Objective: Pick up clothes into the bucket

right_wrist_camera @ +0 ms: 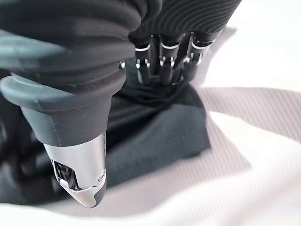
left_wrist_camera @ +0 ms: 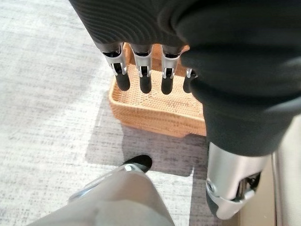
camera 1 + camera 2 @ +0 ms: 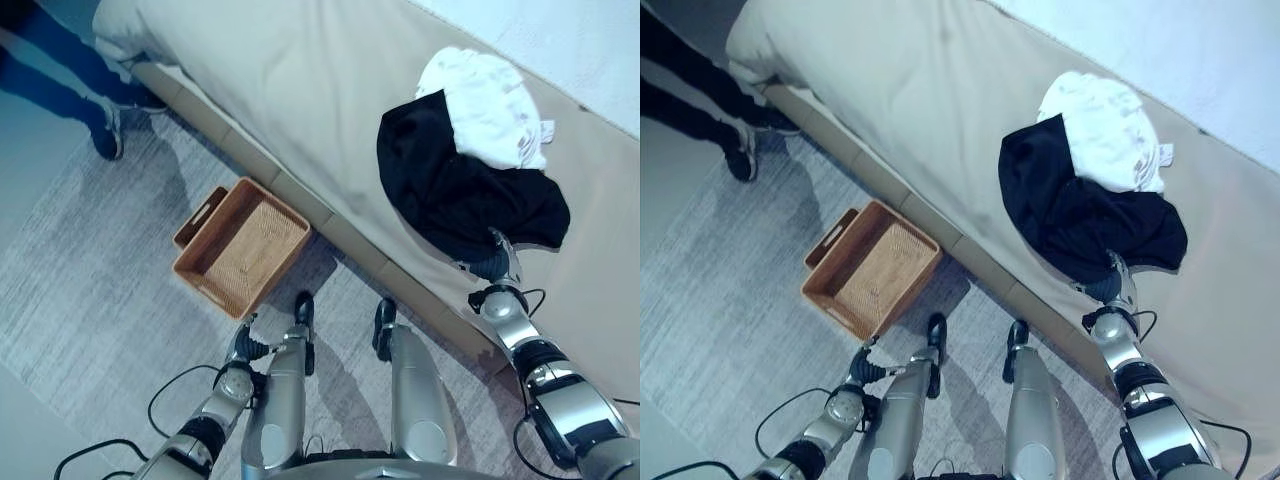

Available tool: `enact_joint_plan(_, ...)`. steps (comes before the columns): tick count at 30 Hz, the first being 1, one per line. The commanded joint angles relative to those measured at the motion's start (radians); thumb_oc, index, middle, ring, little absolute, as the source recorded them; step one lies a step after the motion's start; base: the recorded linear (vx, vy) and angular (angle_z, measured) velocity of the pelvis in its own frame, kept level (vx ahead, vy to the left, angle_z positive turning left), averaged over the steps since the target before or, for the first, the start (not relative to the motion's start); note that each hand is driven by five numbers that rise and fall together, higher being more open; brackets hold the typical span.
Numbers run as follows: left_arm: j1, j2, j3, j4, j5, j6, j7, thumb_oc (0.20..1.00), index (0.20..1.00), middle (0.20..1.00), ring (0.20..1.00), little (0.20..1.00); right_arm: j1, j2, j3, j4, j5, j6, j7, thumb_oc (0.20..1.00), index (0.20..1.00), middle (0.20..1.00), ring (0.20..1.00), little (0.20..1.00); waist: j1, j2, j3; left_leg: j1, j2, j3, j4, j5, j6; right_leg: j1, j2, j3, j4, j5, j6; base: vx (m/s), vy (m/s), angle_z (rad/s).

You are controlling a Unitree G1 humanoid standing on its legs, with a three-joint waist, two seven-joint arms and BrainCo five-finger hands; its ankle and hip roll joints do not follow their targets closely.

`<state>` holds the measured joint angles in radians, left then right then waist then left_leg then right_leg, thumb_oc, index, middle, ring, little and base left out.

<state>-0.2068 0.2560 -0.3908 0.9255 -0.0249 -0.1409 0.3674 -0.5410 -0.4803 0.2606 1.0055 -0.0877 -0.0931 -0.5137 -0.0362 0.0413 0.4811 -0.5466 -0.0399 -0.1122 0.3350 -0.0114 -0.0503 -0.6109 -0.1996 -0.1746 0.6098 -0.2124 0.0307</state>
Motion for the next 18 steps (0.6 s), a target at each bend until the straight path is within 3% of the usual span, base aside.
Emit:
enact_joint_plan(1, 0.049, -0.026, -0.011, -0.021, -0.036, -0.009, 0.037, 1.000, 1.000, 1.000, 1.000, 1.000, -0.016, -0.039, 0.021, -0.033, 0.021, -0.003, -0.049, 1.000, 1.000, 1.000, 1.000, 1.000, 0.005, 0.015, -0.027, -0.020, -0.005, -0.004, 0.105, -0.085, 0.003, 0.033, -0.012, 0.028, 0.004, 0.000, 0.040, -0.02, 0.007, 0.14)
enact_joint_plan(5, 0.057, -0.020, -0.031, -0.028, -0.045, -0.012, 0.050, 1.000, 1.000, 1.000, 1.000, 1.000, -0.112, -0.034, -0.029, -0.010, 0.136, -0.031, -0.096, 1.000, 1.000, 1.000, 1.000, 1.000, 0.019, 0.037, -0.004, -0.062, -0.023, -0.017, 0.115, -0.077, 0.004, -0.004, -0.036, 0.017, 0.036, -0.008, 0.042, -0.03, 0.013, 0.03)
enact_joint_plan(6, 0.056, -0.021, -0.035, -0.027, -0.051, -0.013, 0.055, 1.000, 1.000, 1.000, 1.000, 1.000, -0.131, -0.026, -0.046, 0.000, 0.173, -0.038, -0.109, 0.633, 0.633, 0.633, 0.633, 0.633, 0.022, 0.041, 0.001, -0.067, -0.026, -0.020, 0.117, -0.076, 0.004, -0.010, -0.041, 0.015, 0.043, -0.010, 0.042, -0.02, 0.014, 0.13)
enact_joint_plan(7, 0.054, -0.021, -0.040, -0.027, -0.059, -0.014, 0.058, 1.000, 1.000, 1.000, 1.000, 1.000, -0.157, -0.020, -0.070, 0.003, 0.224, -0.055, -0.124, 0.382, 0.382, 0.382, 0.382, 0.382, 0.025, 0.044, 0.005, -0.073, -0.030, -0.020, 0.118, -0.074, 0.004, -0.015, -0.044, 0.014, 0.048, -0.013, 0.043, -0.01, 0.025, 0.16)
enact_joint_plan(8, 0.053, -0.020, -0.043, -0.029, -0.063, -0.013, 0.061, 1.000, 1.000, 1.000, 1.000, 1.000, -0.176, -0.015, -0.088, -0.001, 0.269, -0.070, -0.137, 0.231, 0.231, 0.231, 0.231, 0.231, 0.027, 0.047, 0.008, -0.076, -0.032, -0.022, 0.119, -0.074, 0.005, -0.019, -0.046, 0.013, 0.054, -0.015, 0.043, 0.00, 0.025, 0.17)
enact_joint_plan(9, 0.054, -0.017, -0.049, -0.040, -0.068, -0.017, 0.061, 1.000, 1.000, 1.000, 1.000, 1.000, -0.193, -0.011, -0.111, 0.002, 0.312, -0.083, -0.147, 0.200, 0.200, 0.200, 0.200, 0.200, 0.029, 0.050, 0.010, -0.078, -0.036, -0.025, 0.120, -0.075, 0.007, -0.021, -0.050, 0.012, 0.059, -0.018, 0.043, 0.00, 0.030, 0.18)
enact_joint_plan(13, 0.048, -0.021, -0.078, -0.051, -0.074, -0.021, 0.066, 1.000, 1.000, 1.000, 1.000, 1.000, -0.254, -0.002, -0.159, -0.041, 0.407, -0.138, -0.203, 0.200, 0.200, 0.200, 0.200, 0.200, 0.036, 0.055, 0.014, -0.086, -0.044, -0.031, 0.121, -0.074, 0.010, -0.031, -0.061, 0.013, 0.074, -0.025, 0.043, 0.01, 0.030, 0.10)
enact_joint_plan(18, 0.006, -0.034, -0.106, -0.052, -0.070, -0.028, 0.065, 1.000, 1.000, 1.000, 1.000, 1.000, -0.276, -0.005, -0.164, -0.100, 0.410, -0.170, -0.235, 0.200, 0.200, 0.200, 0.200, 0.200, 0.034, 0.050, 0.016, -0.078, -0.051, -0.040, 0.114, -0.073, 0.012, -0.021, -0.066, 0.010, 0.067, -0.025, 0.045, 0.01, 0.015, 0.07)
